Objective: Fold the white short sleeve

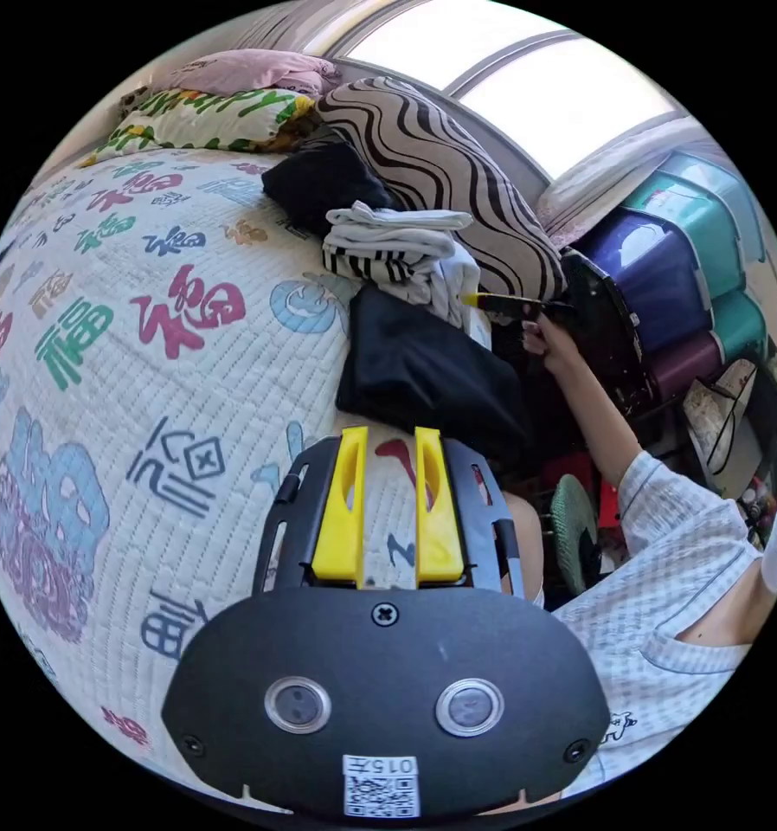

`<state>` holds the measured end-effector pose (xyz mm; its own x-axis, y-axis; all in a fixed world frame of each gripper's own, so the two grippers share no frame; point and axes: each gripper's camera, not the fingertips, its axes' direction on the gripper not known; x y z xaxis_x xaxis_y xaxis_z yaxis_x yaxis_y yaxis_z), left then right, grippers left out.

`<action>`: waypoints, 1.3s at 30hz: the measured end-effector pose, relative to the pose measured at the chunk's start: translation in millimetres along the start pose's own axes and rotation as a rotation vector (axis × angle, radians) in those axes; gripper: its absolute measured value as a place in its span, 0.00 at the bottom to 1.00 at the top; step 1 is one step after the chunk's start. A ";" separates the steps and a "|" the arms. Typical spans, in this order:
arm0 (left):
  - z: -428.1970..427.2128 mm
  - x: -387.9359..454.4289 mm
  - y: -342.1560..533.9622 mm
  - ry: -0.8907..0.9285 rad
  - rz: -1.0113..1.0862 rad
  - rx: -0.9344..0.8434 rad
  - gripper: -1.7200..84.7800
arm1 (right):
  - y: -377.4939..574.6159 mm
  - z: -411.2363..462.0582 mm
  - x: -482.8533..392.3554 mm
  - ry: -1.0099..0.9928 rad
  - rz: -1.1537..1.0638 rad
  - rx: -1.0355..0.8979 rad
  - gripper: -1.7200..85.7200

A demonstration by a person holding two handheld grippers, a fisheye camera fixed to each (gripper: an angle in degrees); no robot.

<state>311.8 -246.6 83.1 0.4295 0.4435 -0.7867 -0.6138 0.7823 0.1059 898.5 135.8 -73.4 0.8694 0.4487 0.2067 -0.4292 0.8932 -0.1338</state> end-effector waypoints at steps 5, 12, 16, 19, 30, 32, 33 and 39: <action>-36.1 24.2 60.8 0.009 -0.040 0.132 0.12 | 8.9 -64.2 -43.7 -0.060 -0.072 0.182 0.07; -104.7 86.7 103.2 0.011 0.015 0.343 0.15 | 32.5 -225.7 -216.3 -0.392 -0.530 0.478 0.07; -175.6 116.4 164.6 -0.030 0.042 0.536 0.17 | 35.8 -252.8 -311.9 -0.656 -0.707 0.449 0.07; -230.7 115.7 236.1 -0.117 -0.024 0.680 0.15 | 37.4 -232.9 -363.1 -0.898 -0.732 0.378 0.07; -315.0 96.0 462.9 -0.269 -0.301 0.756 0.01 | 74.2 24.1 -442.1 -0.883 -0.401 -0.289 0.07; -307.0 93.8 470.5 -0.240 -0.301 0.690 0.01 | 86.3 49.8 -438.2 -0.764 -0.361 -0.325 0.07; -301.8 95.4 473.1 -0.229 -0.294 0.653 0.01 | 92.9 56.2 -436.0 -0.703 -0.357 -0.328 0.08; -283.9 123.4 475.0 -0.217 -0.172 0.527 0.01 | 108.5 24.0 -447.6 -0.522 -0.464 -0.234 0.10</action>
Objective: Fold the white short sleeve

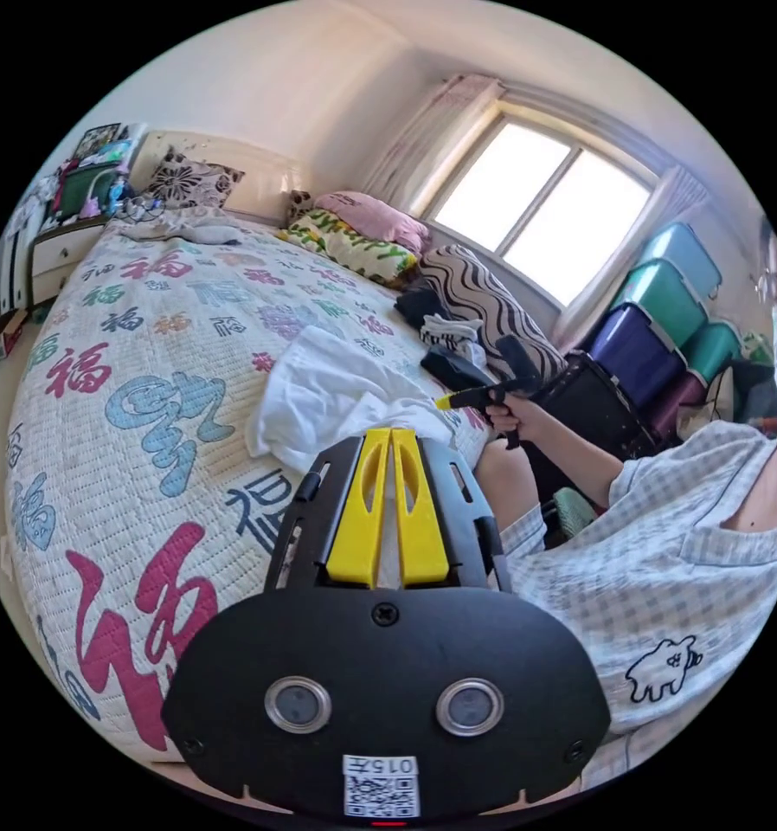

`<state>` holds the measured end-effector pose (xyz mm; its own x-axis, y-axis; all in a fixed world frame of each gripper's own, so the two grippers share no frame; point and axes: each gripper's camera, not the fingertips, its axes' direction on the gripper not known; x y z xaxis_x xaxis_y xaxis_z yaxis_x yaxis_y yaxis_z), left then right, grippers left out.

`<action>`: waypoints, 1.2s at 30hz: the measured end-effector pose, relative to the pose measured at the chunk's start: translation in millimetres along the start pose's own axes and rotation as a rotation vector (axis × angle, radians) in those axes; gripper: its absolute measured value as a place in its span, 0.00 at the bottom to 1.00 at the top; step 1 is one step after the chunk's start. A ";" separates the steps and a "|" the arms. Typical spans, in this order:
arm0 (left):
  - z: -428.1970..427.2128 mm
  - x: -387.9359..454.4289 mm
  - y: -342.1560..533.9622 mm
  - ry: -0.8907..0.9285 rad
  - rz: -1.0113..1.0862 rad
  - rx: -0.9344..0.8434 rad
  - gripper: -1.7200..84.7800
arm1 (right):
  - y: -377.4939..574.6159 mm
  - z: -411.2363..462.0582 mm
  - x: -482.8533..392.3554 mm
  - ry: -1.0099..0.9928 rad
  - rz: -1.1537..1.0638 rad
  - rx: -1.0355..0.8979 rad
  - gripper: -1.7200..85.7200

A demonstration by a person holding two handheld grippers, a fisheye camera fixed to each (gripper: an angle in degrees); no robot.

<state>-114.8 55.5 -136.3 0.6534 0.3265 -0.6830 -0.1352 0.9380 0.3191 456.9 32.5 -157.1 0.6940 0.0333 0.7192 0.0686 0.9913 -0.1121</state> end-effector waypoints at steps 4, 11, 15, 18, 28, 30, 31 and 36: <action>-12.7 17.0 -15.4 0.136 0.027 0.086 0.01 | -10.4 4.8 -83.8 -0.011 -0.254 -0.001 0.18; -27.5 73.2 -65.6 0.073 0.242 0.078 0.02 | -43.1 25.7 -157.2 0.035 -0.365 0.068 0.05; -38.7 66.2 -45.2 -0.176 0.218 -0.010 0.12 | -36.4 -30.2 -132.7 -0.134 -0.235 0.274 0.03; -19.2 45.2 -25.6 -0.212 0.132 -0.128 0.18 | -30.8 -67.6 -127.1 -0.247 -0.225 0.380 0.03; -17.5 75.9 -39.0 -0.294 0.108 0.171 0.08 | -42.0 -111.7 -191.2 -0.249 -0.345 0.426 0.04; -39.4 69.0 -44.8 -0.220 0.104 0.212 0.03 | -39.3 -122.9 -196.4 -0.207 -0.344 0.442 0.04; -53.1 64.5 -51.2 -0.171 0.097 0.216 0.02 | -36.6 -131.4 -199.1 -0.168 -0.339 0.455 0.04; -109.2 93.4 -78.5 -0.074 0.217 0.285 0.01 | -29.6 -171.9 -213.7 -0.064 -0.309 0.506 0.04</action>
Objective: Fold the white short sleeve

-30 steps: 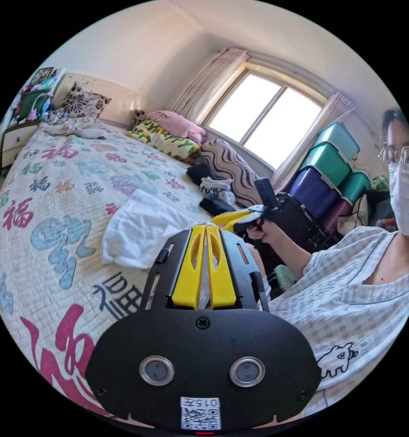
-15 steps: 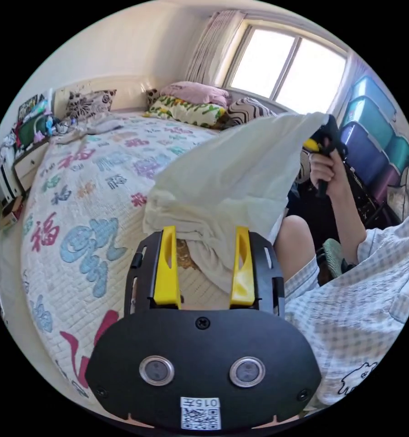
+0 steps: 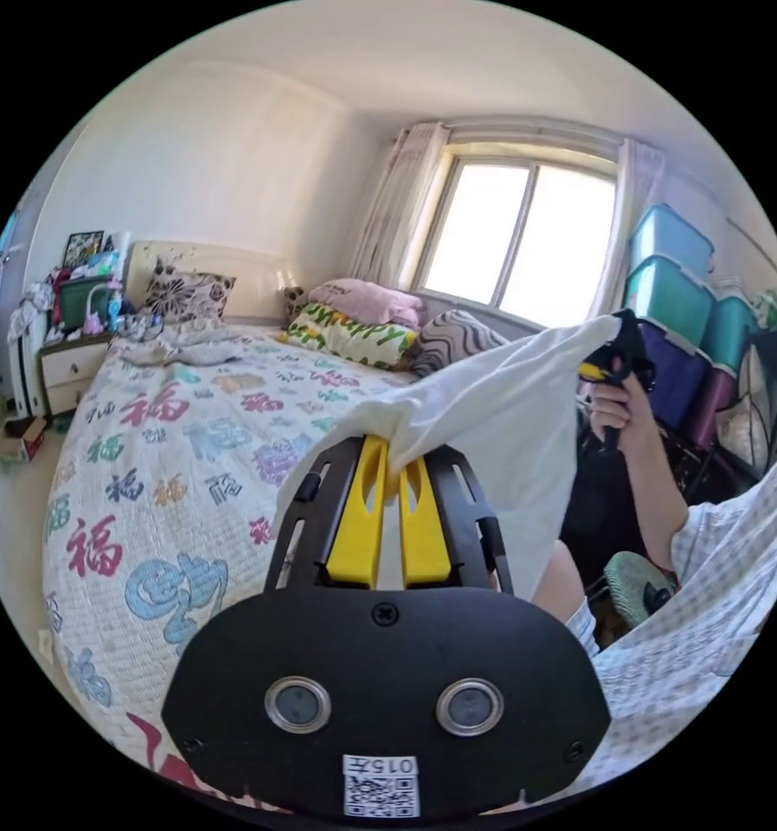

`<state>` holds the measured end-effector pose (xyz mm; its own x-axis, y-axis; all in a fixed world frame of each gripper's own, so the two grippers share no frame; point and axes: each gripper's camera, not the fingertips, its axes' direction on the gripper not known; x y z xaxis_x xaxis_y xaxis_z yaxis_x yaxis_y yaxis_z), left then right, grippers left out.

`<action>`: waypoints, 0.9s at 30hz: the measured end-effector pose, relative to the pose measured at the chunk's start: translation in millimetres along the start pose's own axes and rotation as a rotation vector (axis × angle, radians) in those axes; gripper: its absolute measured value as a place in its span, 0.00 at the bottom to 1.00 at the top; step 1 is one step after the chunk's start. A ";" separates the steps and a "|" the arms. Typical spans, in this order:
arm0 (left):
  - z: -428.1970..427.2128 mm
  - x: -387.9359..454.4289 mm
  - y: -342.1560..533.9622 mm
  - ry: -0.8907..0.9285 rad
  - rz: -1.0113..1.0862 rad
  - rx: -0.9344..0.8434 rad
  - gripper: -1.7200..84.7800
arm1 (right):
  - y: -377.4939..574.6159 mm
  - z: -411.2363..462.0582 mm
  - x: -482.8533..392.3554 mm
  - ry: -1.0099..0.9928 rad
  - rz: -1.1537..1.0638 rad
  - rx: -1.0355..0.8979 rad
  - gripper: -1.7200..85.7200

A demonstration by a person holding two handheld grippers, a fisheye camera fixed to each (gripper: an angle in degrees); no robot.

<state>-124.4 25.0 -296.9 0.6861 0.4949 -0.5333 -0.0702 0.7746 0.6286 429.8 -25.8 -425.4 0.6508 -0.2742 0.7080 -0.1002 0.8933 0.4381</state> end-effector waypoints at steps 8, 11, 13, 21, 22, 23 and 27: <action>-85.7 49.2 -52.9 0.124 0.160 0.198 0.02 | -116.3 -10.2 -94.4 0.124 -0.248 0.112 0.03; -107.4 27.2 -42.7 0.091 0.060 0.226 0.02 | -167.6 72.7 -111.7 0.076 -0.284 -0.033 0.03; -115.5 -5.7 -12.2 -0.053 -0.080 0.199 0.02 | -181.8 169.5 -108.0 0.047 -0.261 -0.227 0.05; -109.1 -104.9 140.5 -0.259 -0.444 -0.281 0.09 | -34.2 326.5 -81.0 -0.093 -0.255 -0.673 0.11; -114.2 -106.5 150.2 -0.267 -0.437 -0.330 0.10 | -4.8 319.5 -81.9 -0.126 -0.269 -0.699 0.11; -116.3 -106.6 153.2 -0.271 -0.431 -0.356 0.10 | 9.6 315.0 -83.0 -0.141 -0.276 -0.710 0.11; -111.9 -99.5 156.5 -0.334 -0.313 -0.547 0.12 | 105.2 290.6 -107.8 -0.170 -0.324 -0.791 0.12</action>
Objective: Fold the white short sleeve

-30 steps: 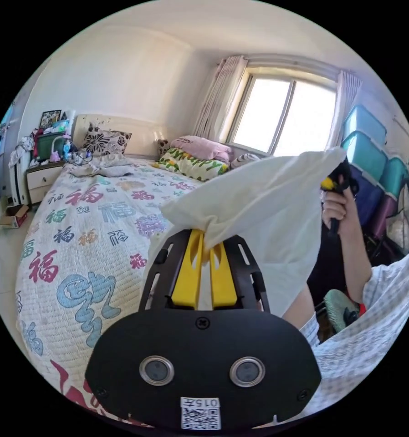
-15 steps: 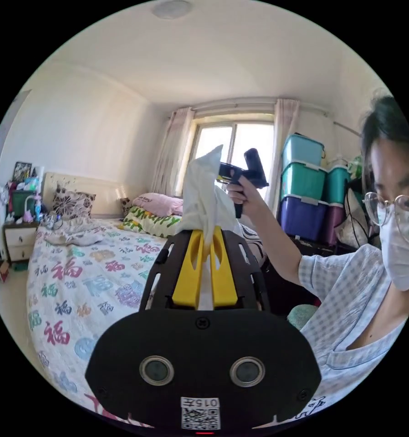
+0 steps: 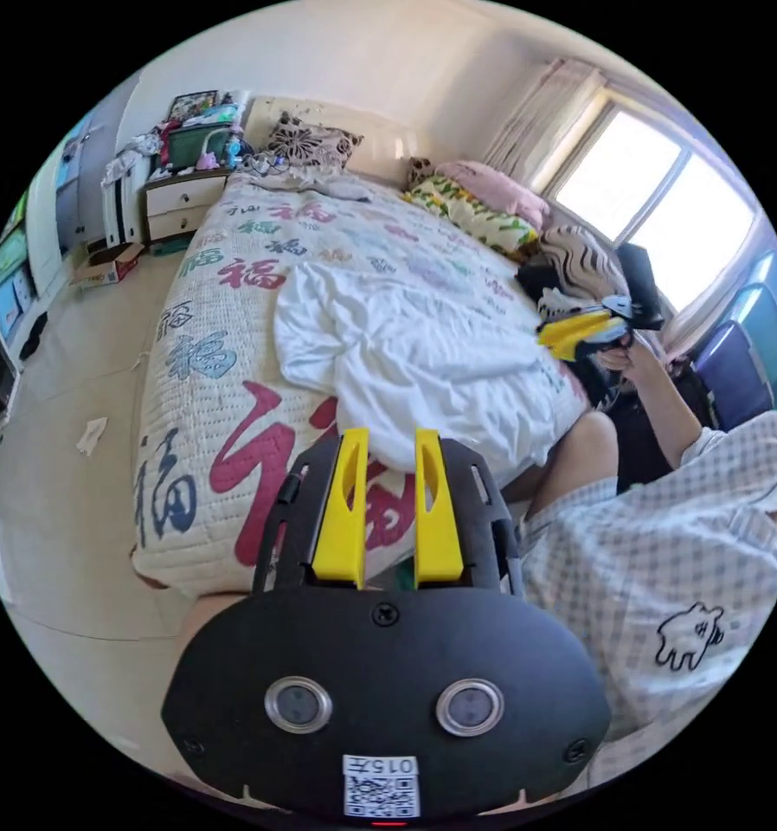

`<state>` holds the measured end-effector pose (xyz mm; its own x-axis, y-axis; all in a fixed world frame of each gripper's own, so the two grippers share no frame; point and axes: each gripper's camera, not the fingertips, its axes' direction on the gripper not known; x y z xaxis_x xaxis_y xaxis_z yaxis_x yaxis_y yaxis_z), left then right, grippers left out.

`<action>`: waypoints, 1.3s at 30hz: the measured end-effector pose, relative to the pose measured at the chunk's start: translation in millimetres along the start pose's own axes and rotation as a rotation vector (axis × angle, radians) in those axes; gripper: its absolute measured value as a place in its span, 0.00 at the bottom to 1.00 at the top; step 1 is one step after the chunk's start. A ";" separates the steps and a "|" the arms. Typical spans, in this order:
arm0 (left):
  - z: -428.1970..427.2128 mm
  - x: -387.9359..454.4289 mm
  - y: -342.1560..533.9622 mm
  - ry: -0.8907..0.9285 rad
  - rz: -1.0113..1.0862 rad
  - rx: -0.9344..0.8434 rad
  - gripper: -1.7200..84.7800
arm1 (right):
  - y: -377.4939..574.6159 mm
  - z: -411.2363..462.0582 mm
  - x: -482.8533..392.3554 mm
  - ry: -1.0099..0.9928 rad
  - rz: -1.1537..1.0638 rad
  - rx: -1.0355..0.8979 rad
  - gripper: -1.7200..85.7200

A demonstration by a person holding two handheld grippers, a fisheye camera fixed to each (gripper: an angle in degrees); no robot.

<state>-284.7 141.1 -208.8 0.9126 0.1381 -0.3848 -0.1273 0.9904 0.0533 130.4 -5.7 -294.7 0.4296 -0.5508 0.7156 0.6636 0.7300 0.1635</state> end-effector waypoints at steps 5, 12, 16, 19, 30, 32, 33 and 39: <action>26.4 6.3 -12.1 -0.091 0.055 -0.127 0.17 | 27.5 64.3 -42.0 0.191 -0.022 -0.069 0.15; 21.4 -25.7 -18.8 0.115 -0.081 -0.017 0.03 | 57.5 54.1 -33.8 0.209 0.152 0.064 0.02; -12.5 -17.6 -17.8 0.274 -0.094 0.248 0.01 | 99.9 -4.7 -33.4 0.243 0.301 0.306 0.01; -45.2 2.5 -31.1 0.327 -0.017 0.442 0.01 | 121.7 -52.9 -43.3 0.328 0.343 0.479 0.01; -25.3 0.5 -287.9 0.142 0.083 0.575 0.02 | 27.8 -183.7 118.5 0.643 0.455 0.558 0.02; -2.8 -7.6 -339.6 0.079 0.020 0.526 0.05 | 12.6 -198.6 179.9 0.523 0.636 0.566 0.04; 8.7 -12.4 -358.3 0.006 -0.050 0.445 0.08 | 16.9 -201.2 202.1 0.479 0.733 0.576 0.07; 43.8 -15.1 -276.1 -0.045 0.238 0.093 0.14 | 100.0 -117.7 141.1 0.295 0.380 0.362 0.14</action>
<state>-246.3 -134.5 -177.4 0.8778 0.3652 -0.3101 -0.3065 0.9255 0.2225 329.4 -58.0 -257.3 0.7824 -0.2753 0.5587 0.2019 0.9607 0.1908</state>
